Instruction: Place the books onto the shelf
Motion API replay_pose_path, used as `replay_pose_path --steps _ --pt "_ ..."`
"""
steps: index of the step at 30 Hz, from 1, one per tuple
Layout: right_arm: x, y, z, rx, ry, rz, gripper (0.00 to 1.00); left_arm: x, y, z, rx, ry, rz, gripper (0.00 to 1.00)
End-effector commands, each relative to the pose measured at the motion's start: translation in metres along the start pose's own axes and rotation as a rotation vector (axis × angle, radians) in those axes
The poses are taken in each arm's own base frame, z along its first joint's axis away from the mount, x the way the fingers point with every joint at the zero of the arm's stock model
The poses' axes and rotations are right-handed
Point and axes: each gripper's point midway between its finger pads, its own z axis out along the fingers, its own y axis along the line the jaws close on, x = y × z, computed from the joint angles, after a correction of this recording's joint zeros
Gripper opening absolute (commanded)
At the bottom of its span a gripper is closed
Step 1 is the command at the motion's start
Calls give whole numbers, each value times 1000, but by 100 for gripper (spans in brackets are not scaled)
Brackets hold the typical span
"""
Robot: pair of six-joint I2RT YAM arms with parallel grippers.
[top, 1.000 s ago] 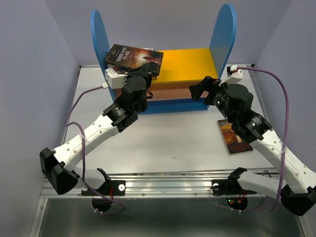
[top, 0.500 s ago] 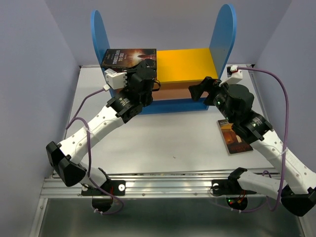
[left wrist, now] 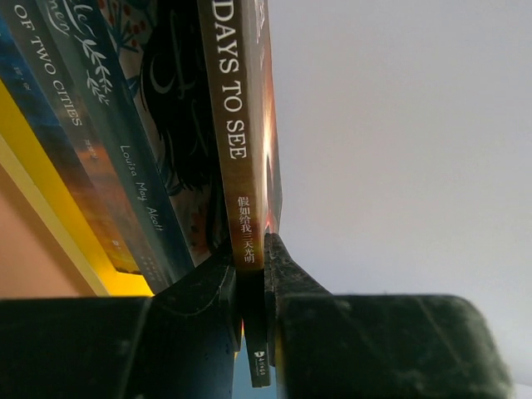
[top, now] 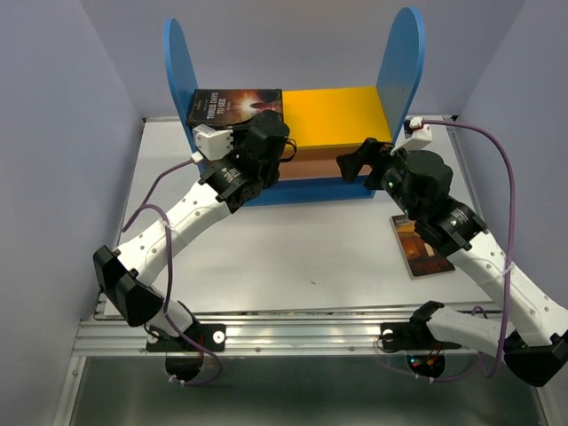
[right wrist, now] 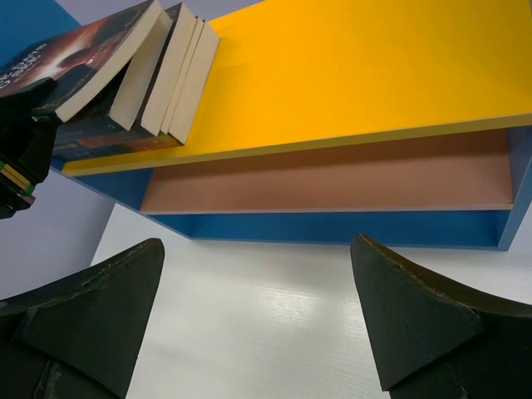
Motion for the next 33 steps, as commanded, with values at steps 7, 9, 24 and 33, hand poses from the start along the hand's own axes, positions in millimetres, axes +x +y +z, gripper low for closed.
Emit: replay_pose_path --steps 7,9,24,33 --pt "2 3 5 -14 7 -11 100 -17 -16 -6 24 -7 -54 69" --pt "7 5 8 -26 24 -18 100 -20 -14 -10 25 7 -55 70" --pt "33 92 55 -438 229 -248 100 -9 -14 -17 39 130 103 99" --pt "27 123 80 -543 242 -280 100 -3 -15 -16 86 232 210 99"
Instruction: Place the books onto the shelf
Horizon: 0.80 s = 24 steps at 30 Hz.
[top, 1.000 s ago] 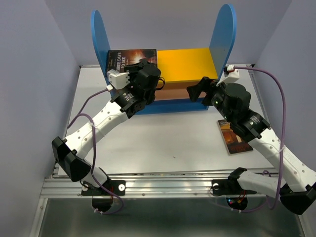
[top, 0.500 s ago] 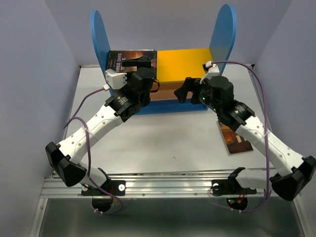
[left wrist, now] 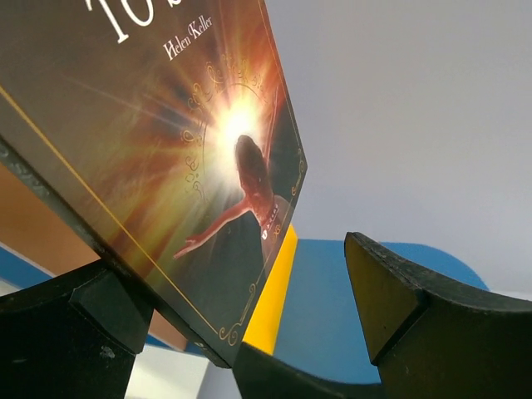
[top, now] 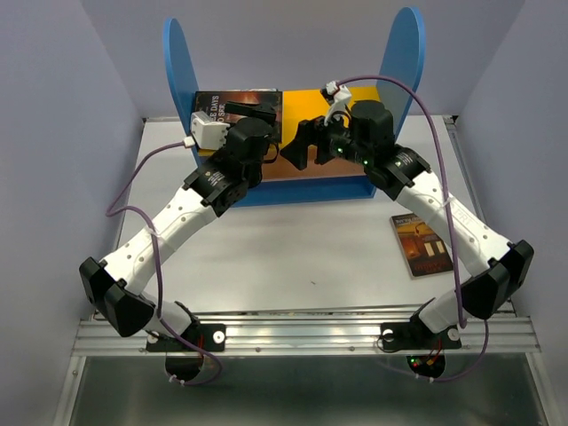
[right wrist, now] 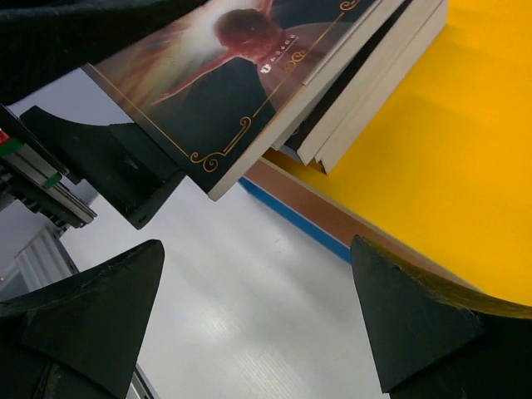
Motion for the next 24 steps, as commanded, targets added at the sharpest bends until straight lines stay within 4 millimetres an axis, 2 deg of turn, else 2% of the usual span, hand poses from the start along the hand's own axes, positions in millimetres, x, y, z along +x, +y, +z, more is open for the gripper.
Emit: replay_pose_path --steps 1,5,6,7,8,15,20,22,24 --pt "-19 17 9 -93 -27 -53 100 -6 -19 -14 85 63 84 99" --pt "-23 17 16 -104 -28 -65 97 -2 -12 -16 83 109 130 99" --pt "-18 16 22 -108 -13 -65 95 -4 -13 -19 96 115 128 99" --pt "-22 17 22 -110 -20 -68 94 -4 -6 -18 91 122 139 99" --pt "-20 16 27 -113 -12 -68 91 -5 -10 -24 116 135 139 99" --pt "-27 15 40 -115 -22 -74 86 -3 4 -35 132 193 239 99" --pt "-31 13 49 -109 -28 -64 85 -5 12 -47 144 231 290 99" --pt "-33 11 53 -100 -31 -60 85 -10 14 -57 174 246 323 99" --pt "-33 10 56 -98 -33 -55 85 -11 24 -59 161 254 362 99"
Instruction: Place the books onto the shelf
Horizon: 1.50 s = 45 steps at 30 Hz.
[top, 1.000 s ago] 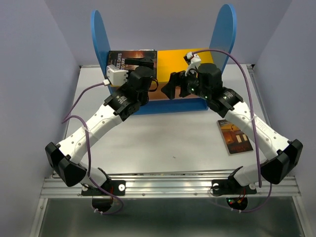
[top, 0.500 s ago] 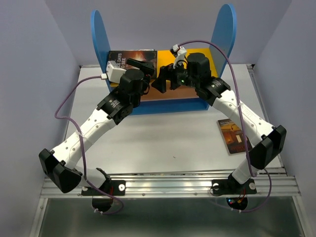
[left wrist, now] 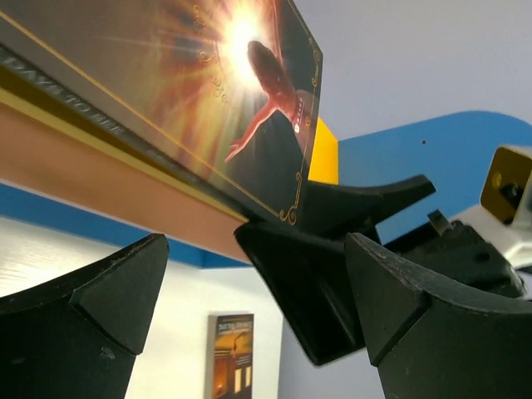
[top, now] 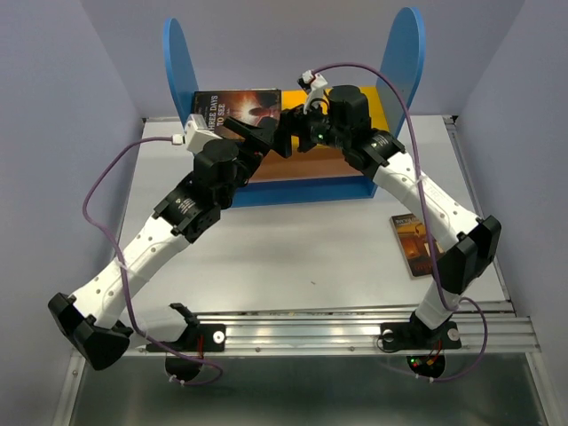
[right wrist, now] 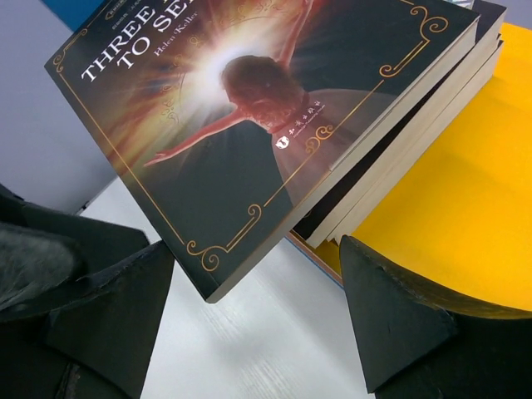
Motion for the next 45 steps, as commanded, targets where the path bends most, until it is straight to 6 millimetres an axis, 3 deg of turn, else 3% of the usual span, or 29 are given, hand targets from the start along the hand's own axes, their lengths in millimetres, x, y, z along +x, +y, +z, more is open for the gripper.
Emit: replay_pose_path --steps 1,7,13,15,17,18,21,22,26,36,45 --pt "-27 5 2 -9 -69 -19 85 -7 8 -18 23 15 95 99" --pt "-29 2 8 -4 -71 -11 85 -13 33 -40 7 18 180 98" --pt "-34 1 9 7 -84 -9 85 -35 60 -56 -65 -54 288 96" --pt "-33 2 9 1 -82 -9 85 -44 67 -59 -98 -85 306 84" --pt "-33 2 9 1 -82 -8 85 -50 68 -58 -107 -100 317 60" --pt "-34 2 9 3 -83 -8 86 -57 69 -55 -116 -119 311 41" --pt "-35 3 8 -1 -85 -9 85 -58 67 -42 -101 -92 340 10" --pt "-34 3 7 -1 -83 -8 85 -69 69 -38 -122 -114 323 1" --pt "-35 8 7 -25 -82 -12 85 -78 69 -22 -141 -114 342 0" --pt "-32 7 8 -27 -75 -21 85 -103 57 -11 -110 -165 348 0" --pt "-32 7 13 -37 -73 -23 85 -103 55 10 -110 -122 368 0"
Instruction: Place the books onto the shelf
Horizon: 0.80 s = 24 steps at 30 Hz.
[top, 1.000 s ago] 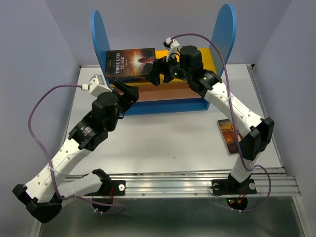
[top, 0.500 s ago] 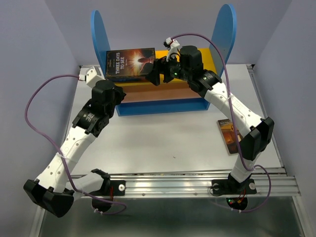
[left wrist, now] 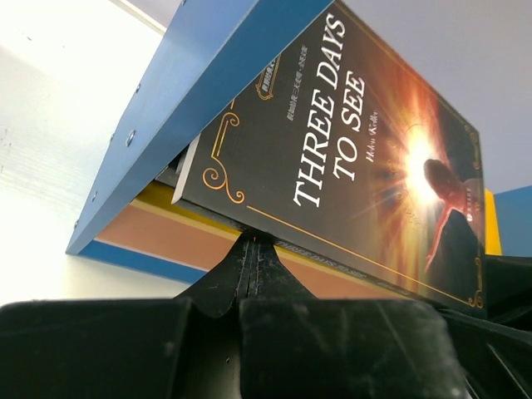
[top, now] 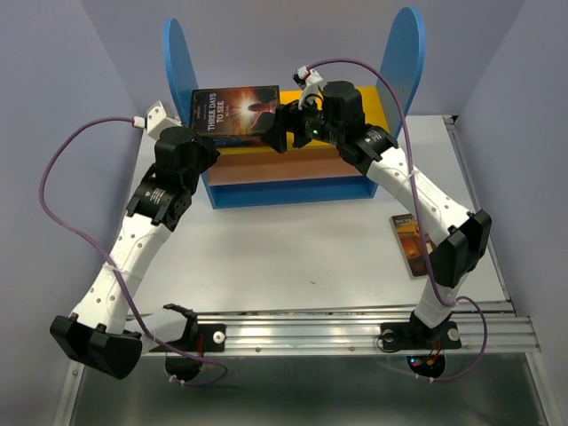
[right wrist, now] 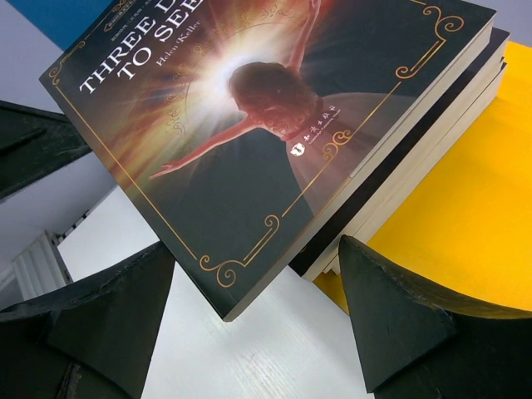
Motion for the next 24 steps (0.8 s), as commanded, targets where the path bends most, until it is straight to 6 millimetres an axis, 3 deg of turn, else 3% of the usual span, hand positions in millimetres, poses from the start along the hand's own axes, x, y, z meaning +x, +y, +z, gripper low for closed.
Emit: replay_pose_path --steps 1,21,24 --pt "-27 10 -2 -33 -69 -32 85 -18 -19 3 62 -26 10 0" --pt "-30 6 18 -45 -67 -43 82 -34 -22 10 76 -35 1 0" --pt "-31 12 19 -62 -67 -55 82 -32 -21 11 79 -26 -1 0"
